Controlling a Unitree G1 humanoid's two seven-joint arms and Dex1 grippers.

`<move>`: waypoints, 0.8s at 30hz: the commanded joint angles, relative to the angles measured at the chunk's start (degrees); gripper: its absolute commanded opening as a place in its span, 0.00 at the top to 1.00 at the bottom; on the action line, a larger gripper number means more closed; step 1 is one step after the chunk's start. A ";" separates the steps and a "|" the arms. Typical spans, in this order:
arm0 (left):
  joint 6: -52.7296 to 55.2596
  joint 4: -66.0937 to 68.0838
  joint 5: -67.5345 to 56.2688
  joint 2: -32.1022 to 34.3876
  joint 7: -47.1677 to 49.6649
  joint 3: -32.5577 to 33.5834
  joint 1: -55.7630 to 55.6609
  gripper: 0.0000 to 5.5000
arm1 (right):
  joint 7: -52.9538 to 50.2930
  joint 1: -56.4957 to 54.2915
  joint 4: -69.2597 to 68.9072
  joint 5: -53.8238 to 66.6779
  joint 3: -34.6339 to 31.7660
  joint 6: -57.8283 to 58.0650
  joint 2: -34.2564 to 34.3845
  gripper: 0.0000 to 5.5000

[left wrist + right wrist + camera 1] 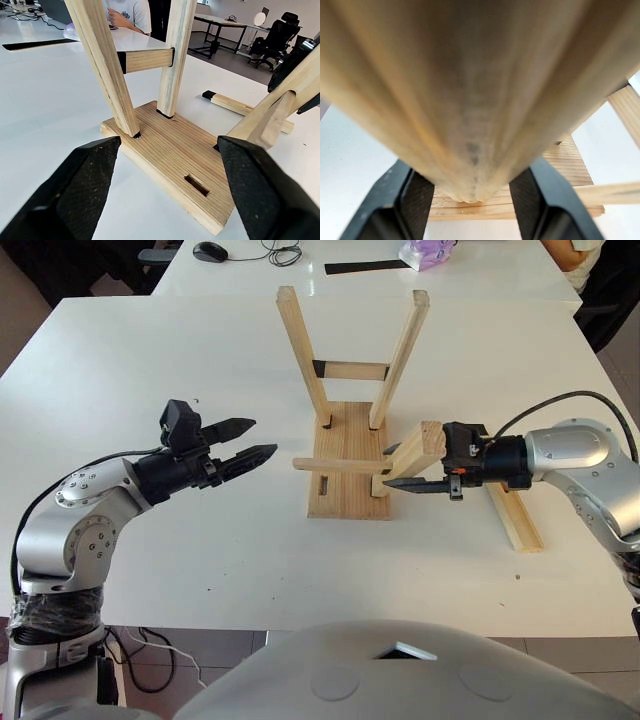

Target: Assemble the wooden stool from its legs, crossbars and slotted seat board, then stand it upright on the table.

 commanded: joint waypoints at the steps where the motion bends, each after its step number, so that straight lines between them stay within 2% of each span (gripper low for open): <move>1: 0.94 0.22 0.10 0.36 -0.43 0.01 -1.05 0.35 | 3.12 5.71 4.36 -1.16 5.38 11.24 -3.25 0.64; 7: 1.07 0.98 -0.11 -0.12 -0.35 -0.03 -1.69 0.35 | 4.95 -0.69 9.93 3.62 5.08 16.20 -0.63 0.64; 12: 1.25 1.24 -0.19 -0.18 -0.58 -0.27 -2.16 0.35 | 6.87 -3.93 15.91 -1.53 9.70 14.60 1.02 0.64; 24: 1.41 0.41 -0.34 -0.69 -0.05 0.11 -1.52 0.35 | 3.09 3.83 6.14 -6.99 13.80 9.19 -2.49 0.64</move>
